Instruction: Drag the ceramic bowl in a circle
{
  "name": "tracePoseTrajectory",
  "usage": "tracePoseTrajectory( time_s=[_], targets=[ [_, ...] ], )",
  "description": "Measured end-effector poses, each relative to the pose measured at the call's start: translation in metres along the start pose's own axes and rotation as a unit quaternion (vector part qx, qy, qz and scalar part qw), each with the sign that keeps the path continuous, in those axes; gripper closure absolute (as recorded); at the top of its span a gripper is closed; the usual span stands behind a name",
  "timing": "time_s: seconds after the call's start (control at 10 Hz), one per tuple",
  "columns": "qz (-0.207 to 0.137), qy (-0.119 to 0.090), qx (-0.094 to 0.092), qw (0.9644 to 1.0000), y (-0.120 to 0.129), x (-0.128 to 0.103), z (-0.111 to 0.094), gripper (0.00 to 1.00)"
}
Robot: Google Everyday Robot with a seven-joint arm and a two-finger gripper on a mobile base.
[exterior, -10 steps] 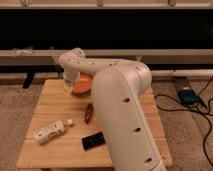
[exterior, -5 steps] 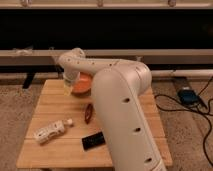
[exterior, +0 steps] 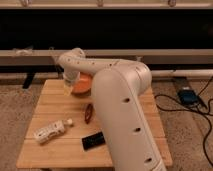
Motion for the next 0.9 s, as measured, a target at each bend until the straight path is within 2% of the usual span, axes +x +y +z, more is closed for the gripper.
tracePoseTrajectory(
  time_s=[0.7,0.9],
  targets=[
    [-0.001,0.001,0.0,1.0,-0.001,0.0,0.001,0.2],
    [-0.015,0.008,0.002,0.9999,-0.01,-0.006,0.016,0.2]
  ],
)
